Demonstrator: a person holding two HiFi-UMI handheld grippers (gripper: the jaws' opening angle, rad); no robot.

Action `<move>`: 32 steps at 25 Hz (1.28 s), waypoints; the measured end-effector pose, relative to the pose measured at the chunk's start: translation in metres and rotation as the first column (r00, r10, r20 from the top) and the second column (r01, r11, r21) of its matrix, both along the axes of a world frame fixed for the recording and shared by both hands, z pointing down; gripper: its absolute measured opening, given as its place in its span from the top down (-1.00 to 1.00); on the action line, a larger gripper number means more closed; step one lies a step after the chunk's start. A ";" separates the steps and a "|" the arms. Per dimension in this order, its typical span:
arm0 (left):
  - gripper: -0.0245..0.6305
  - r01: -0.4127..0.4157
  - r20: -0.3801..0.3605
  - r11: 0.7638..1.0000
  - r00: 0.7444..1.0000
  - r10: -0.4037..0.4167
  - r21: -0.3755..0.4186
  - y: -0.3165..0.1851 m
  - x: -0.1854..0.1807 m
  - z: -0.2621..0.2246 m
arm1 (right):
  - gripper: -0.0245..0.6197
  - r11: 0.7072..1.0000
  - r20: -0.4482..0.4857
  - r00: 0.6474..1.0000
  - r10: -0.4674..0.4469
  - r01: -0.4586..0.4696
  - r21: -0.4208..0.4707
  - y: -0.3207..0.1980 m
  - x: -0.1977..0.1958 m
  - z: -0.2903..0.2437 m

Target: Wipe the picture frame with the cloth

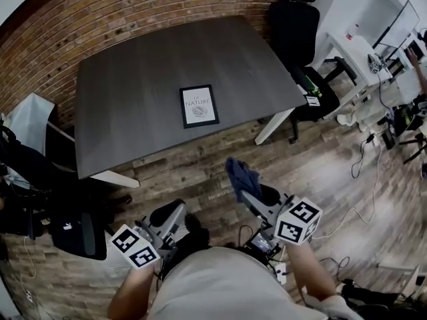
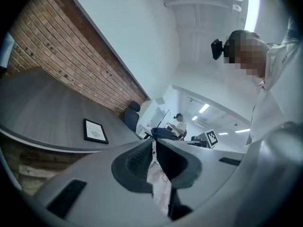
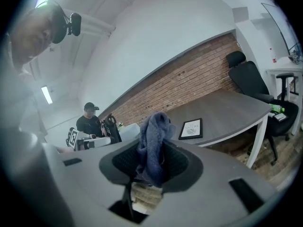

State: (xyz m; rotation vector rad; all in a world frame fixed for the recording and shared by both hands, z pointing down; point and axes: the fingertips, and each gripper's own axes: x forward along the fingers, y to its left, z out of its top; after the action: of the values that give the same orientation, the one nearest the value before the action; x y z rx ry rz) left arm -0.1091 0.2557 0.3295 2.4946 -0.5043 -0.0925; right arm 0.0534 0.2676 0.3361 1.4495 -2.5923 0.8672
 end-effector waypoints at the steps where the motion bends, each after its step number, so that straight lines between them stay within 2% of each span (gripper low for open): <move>1: 0.83 -0.009 0.010 1.000 1.000 0.009 0.004 -0.011 -0.004 0.002 | 0.51 1.000 -0.019 1.000 0.005 -0.005 0.003 -0.011 -0.003 -0.001; 4: 0.81 -0.030 0.036 0.999 0.999 0.030 0.017 -0.043 -0.011 0.009 | 0.51 1.000 -0.084 0.996 0.022 -0.020 0.016 -0.046 -0.009 -0.006; 8: 0.66 -0.050 0.076 0.998 0.996 0.048 0.025 -0.077 -0.010 0.026 | 0.51 1.000 -0.204 0.979 0.024 -0.021 0.017 -0.085 -0.009 -0.002; 15: 0.50 -0.060 0.147 0.997 0.988 0.053 0.046 -0.118 0.015 0.063 | 0.51 0.998 -0.411 0.910 -0.053 0.055 -0.009 -0.143 0.003 0.030; 20: 0.40 -0.013 0.256 0.998 0.967 -0.004 0.065 -0.158 0.032 0.098 | 0.51 0.988 -0.520 0.841 -0.150 0.152 -0.040 -0.200 0.018 0.065; 24: 0.33 0.047 0.336 0.997 0.940 -0.065 0.062 -0.193 0.049 0.118 | 0.51 0.963 -0.575 0.777 -0.254 0.256 -0.080 -0.247 0.027 0.082; 28: 0.33 0.063 0.420 0.997 0.904 -0.078 0.049 -0.225 0.076 0.138 | 0.51 0.926 -0.637 0.692 -0.340 0.364 -0.100 -0.297 0.038 0.091; 32: 0.25 0.108 0.519 0.994 0.848 -0.108 0.030 -0.246 0.098 0.168 | 0.51 0.879 -0.702 0.581 -0.412 0.457 -0.138 -0.332 0.050 0.112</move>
State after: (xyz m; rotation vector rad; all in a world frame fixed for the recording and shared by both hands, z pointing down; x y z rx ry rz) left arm -0.0112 0.0097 0.4980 2.4743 -0.8641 0.5596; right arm 0.1032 -0.0644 0.4481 0.8105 -2.1695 0.0947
